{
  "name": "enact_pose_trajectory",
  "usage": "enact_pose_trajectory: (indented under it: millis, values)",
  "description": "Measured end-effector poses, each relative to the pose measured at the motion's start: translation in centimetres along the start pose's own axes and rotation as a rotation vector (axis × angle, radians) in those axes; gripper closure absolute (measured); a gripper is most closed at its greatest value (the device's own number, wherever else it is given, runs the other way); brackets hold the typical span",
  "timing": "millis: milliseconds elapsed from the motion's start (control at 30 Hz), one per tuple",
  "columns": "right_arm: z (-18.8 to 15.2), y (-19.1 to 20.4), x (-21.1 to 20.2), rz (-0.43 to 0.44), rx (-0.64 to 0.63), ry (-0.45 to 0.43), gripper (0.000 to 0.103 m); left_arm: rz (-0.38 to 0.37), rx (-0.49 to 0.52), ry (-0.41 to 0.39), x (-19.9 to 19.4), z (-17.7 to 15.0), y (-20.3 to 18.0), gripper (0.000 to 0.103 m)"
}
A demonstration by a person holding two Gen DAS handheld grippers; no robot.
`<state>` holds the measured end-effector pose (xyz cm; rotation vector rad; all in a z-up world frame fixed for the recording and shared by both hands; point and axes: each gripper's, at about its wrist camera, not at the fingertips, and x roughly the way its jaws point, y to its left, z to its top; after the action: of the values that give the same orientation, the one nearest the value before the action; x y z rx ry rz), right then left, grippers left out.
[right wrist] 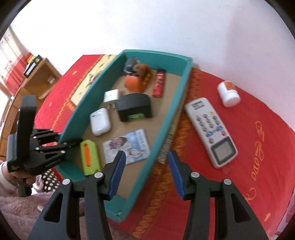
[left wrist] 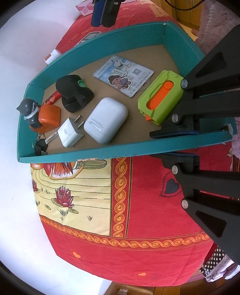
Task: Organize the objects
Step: 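Carry the green box cutter into the tray and open the right gripper, then move the right gripper to the white pill bottle and grasp it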
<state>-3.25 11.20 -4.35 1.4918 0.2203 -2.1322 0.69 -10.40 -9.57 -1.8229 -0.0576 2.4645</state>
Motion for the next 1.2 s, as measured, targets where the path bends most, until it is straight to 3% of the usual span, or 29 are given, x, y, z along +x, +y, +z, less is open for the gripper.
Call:
enact_pose_trajectory:
  millis: [367, 600, 700, 800, 1200]
  values:
    - [0.5, -5.2, 0.0, -0.073, 0.148, -0.051, 0.053, 0.001, 0.003, 0.000, 0.1, 0.2, 0.2, 0.091]
    - [1.7, -9.5, 0.6, -0.065, 0.301, -0.067, 0.047, 0.001, -0.005, 0.000, 0.2, 0.4, 0.6, 0.091]
    - [2.0, -10.5, 1.0, -0.082, 0.322, -0.063, 0.045, 0.001, -0.004, -0.001, 0.1, 0.4, 0.7, 0.091]
    - [2.3, -11.4, 1.5, -0.085, 0.337, -0.064, 0.031, 0.001, -0.008, -0.002, 0.1, 0.4, 0.6, 0.091]
    - [6.0, -15.0, 5.2, -0.158, 0.352, -0.126, 0.030, 0.007, -0.006, -0.017, 0.2, 0.3, 0.7, 0.091]
